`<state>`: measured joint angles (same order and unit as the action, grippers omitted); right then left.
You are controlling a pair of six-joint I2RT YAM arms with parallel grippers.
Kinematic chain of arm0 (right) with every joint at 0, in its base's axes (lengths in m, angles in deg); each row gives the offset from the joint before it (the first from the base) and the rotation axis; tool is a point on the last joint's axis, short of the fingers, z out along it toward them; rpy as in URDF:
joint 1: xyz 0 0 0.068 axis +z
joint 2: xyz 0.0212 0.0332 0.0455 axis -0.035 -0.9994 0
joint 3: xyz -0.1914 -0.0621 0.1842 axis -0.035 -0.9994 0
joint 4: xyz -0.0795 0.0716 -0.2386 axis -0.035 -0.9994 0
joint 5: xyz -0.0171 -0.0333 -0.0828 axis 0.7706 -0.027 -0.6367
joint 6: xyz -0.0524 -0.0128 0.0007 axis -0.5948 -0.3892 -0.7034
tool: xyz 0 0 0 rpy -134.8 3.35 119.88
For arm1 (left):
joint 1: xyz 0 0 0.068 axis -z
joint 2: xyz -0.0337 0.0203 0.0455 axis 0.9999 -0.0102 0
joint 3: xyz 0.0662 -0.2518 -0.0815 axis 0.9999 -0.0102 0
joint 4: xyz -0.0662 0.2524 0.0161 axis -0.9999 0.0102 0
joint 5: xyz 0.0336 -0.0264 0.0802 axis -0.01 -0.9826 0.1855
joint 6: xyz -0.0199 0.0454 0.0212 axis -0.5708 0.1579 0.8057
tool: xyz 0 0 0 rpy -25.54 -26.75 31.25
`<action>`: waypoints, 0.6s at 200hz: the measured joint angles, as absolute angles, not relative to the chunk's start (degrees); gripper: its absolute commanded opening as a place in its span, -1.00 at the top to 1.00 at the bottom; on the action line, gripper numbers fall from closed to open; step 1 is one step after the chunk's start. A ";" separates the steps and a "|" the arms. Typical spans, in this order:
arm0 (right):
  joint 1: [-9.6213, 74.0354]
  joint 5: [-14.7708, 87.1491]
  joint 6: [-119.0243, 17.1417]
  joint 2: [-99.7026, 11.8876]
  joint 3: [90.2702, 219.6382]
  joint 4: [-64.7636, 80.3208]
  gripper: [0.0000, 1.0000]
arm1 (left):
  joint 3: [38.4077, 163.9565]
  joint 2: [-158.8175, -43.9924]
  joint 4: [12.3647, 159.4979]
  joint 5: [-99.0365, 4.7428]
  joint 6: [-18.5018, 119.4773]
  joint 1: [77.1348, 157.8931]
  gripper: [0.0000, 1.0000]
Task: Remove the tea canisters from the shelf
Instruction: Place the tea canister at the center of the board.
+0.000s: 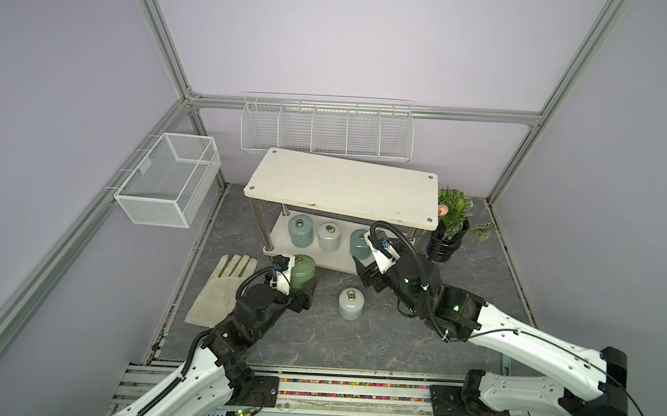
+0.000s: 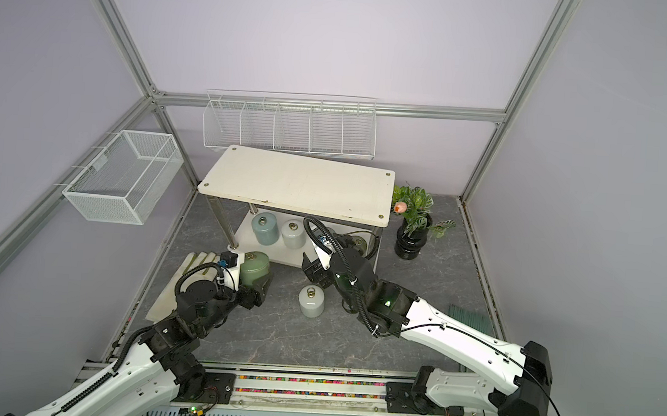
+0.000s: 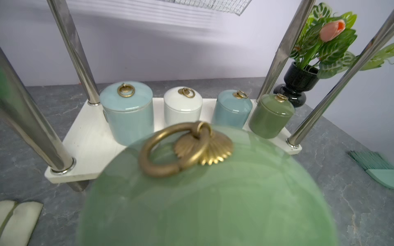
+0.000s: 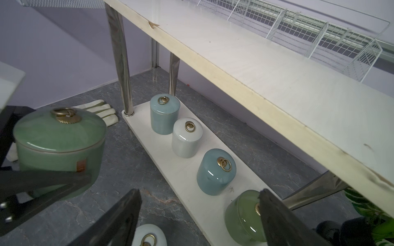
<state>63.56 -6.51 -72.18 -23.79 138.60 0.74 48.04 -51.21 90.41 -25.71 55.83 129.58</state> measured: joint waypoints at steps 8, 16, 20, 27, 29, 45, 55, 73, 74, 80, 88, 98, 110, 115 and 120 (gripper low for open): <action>63.83 -6.57 -72.18 -23.79 138.60 0.63 -0.78 | 47.28 -51.19 89.93 -25.73 55.50 129.62 -0.57; 64.05 -6.60 -72.18 -23.79 138.62 0.63 -0.78 | 46.56 -51.19 89.66 -25.68 55.13 129.69 -0.57; 64.13 -6.60 -72.18 -23.79 138.65 0.63 -0.78 | 46.34 -51.19 89.71 -25.62 54.78 129.71 -0.57; 64.35 -6.62 -72.18 -23.79 138.67 0.63 -0.78 | 45.86 -51.19 89.53 -25.42 54.43 129.80 -0.57; 64.37 -6.62 -72.18 -23.79 138.67 0.63 -0.78 | 45.73 -51.17 89.42 -25.33 54.39 129.82 -0.57; 64.70 -6.62 -72.18 -23.79 138.82 0.52 -0.78 | 44.18 -50.97 87.98 -24.63 53.75 129.99 -0.57; 64.90 -6.60 -72.18 -23.79 139.08 0.30 -0.78 | 42.75 -50.90 86.52 -24.26 53.29 130.04 -0.57; 65.44 -6.62 -72.18 -23.79 139.67 0.02 -0.78 | 39.91 -51.23 83.89 -23.61 52.77 130.10 -0.57; 65.47 -6.62 -72.21 -23.79 139.67 0.02 -0.78 | 39.76 -51.23 83.72 -23.58 52.75 130.10 -0.57; 65.64 -6.62 -72.18 -23.79 139.87 -0.05 -0.78 | 38.71 -51.52 82.65 -23.32 52.70 130.10 -0.57; 65.90 -6.62 -72.18 -23.79 140.13 -0.20 -0.78 | 37.38 -52.00 81.60 -22.95 52.68 130.10 -0.57; 66.12 -6.60 -72.18 -23.79 140.42 -0.37 -0.78 | 35.76 -52.85 80.22 -22.49 52.72 130.28 -0.57; 66.36 -6.60 -72.21 -23.82 140.88 -0.81 -0.78 | 34.16 -53.83 78.65 -22.10 52.92 130.50 -0.57; 66.43 -6.60 -72.21 -23.90 141.14 -1.10 -0.78 | 33.64 -54.31 77.99 -21.86 53.05 130.65 -0.57; 66.54 -6.62 -72.21 -24.03 141.49 -1.27 -0.78 | 33.25 -54.79 77.25 -21.66 53.27 130.71 -0.57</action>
